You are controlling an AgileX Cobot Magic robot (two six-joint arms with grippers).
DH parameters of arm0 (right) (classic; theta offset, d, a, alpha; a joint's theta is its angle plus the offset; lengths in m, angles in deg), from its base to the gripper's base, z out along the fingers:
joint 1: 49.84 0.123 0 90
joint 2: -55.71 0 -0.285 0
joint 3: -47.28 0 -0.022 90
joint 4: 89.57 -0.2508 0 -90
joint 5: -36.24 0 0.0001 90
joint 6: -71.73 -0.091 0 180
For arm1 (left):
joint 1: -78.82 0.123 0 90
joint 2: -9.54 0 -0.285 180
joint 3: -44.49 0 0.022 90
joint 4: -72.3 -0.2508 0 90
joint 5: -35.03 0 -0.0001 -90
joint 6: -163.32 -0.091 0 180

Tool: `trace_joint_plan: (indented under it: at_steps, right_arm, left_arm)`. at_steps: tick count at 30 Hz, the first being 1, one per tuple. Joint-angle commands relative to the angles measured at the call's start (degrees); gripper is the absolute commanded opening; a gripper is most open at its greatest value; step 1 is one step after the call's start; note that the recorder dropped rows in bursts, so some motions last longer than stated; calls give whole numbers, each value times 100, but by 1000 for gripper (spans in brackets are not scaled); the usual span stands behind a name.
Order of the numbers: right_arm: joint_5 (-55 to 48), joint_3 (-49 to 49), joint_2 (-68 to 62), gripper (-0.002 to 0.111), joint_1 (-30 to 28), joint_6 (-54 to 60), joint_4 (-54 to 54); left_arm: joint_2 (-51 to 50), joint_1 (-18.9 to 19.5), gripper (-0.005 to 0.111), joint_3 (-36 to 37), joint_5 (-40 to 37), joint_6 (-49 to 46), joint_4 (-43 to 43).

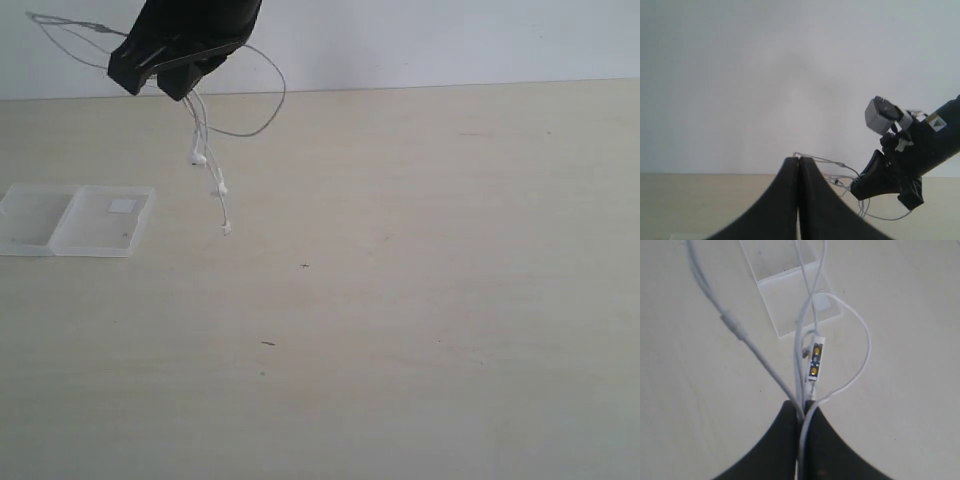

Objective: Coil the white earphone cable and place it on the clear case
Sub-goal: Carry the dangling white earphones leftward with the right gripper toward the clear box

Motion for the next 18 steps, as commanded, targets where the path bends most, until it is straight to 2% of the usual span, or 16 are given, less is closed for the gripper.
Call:
trace_joint_plan:
  at_steps: [1, 5, 9, 14, 18]
  right_arm:
    - [-7, 153, -203, 0, 4, 16, -149]
    - [-81, 153, -215, 0, 20, -12, -135]
    - [-183, 153, -215, 0, 20, -162, -80]
    - [-173, 153, -215, 0, 20, -205, 75]
    - [-72, 153, -215, 0, 20, -252, 214]
  left_arm:
    - [144, -39, 0, 918, 875, 542, 122]
    - [123, -39, 0, 1527, 1900, 528, 326]
    - [61, -39, 0, 1932, 1971, 311, 124]
    - [-5, -39, 0, 2177, 2624, 283, 136]
    - [-66, -97, 0, 2232, 2427, 336, 86]
